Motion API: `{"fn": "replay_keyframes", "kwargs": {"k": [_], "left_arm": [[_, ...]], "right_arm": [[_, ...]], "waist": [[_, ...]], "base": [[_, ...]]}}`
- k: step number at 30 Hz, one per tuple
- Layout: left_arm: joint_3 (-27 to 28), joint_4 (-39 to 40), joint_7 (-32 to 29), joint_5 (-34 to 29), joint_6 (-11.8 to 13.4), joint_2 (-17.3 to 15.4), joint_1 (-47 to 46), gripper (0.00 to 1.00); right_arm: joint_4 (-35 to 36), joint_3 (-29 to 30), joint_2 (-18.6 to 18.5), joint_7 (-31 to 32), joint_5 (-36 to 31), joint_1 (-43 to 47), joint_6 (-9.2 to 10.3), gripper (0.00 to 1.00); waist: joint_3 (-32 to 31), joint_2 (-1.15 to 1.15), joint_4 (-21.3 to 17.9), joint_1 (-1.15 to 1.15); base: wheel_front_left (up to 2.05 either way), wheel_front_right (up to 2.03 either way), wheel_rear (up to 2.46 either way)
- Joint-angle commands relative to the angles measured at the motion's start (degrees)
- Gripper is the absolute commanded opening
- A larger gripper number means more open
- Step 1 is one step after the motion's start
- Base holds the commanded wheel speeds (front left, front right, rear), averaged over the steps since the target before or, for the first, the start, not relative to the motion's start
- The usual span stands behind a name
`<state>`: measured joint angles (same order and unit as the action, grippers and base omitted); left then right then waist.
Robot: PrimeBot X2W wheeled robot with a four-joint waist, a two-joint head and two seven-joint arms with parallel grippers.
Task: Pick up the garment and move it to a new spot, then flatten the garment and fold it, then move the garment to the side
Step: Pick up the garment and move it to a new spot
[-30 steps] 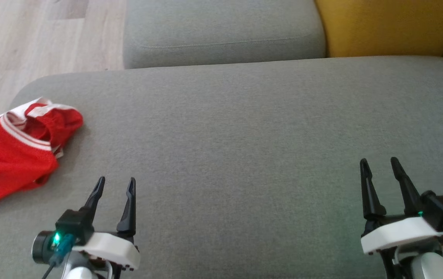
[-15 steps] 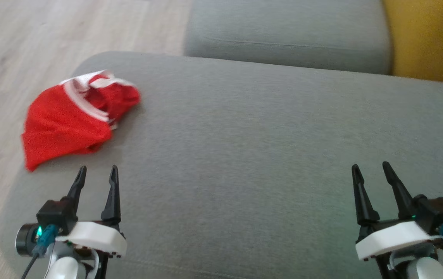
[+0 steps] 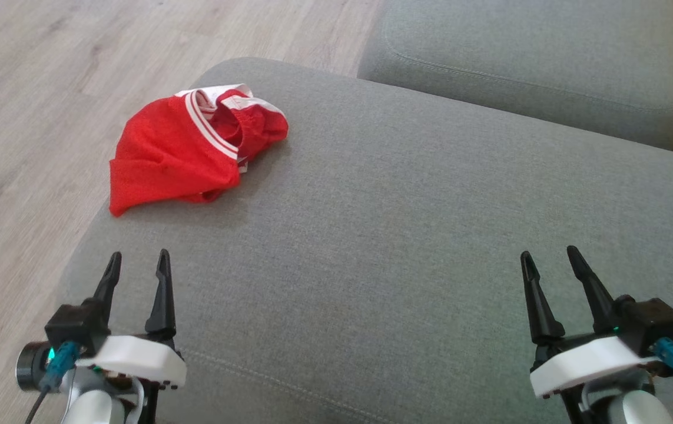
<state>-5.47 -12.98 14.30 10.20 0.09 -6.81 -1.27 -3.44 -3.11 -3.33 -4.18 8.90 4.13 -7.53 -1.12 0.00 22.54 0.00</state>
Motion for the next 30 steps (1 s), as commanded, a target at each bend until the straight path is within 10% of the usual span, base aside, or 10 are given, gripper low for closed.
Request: {"fn": "replay_keyframes", "kwargs": {"k": [1, 16, 30], "left_arm": [[1.94, 2.30, 0.70, 0.07, 0.33, -0.68, -2.09, 1.00], [2.48, 2.89, 0.70, -0.01, 0.48, -0.41, -2.45, 1.00], [4.62, 0.28, 0.70, -0.92, 0.00, -0.72, -18.77, 1.00]], "right_arm": [[2.43, -1.24, -0.26, 0.03, -0.54, -2.02, 0.04, 1.00], [3.32, -1.58, -0.84, 1.14, -0.62, -2.38, 0.04, 1.00], [10.08, -2.40, -5.90, 6.56, -1.70, -9.14, 0.04, 1.00]], "waist": [[0.04, 0.00, 0.21, 0.00], [1.37, 0.00, -0.10, 0.00], [16.85, 0.00, -6.10, 0.00]], "base": [[0.00, 0.00, 0.00], [0.00, 0.00, 0.00], [0.00, 0.00, 0.00]]}}
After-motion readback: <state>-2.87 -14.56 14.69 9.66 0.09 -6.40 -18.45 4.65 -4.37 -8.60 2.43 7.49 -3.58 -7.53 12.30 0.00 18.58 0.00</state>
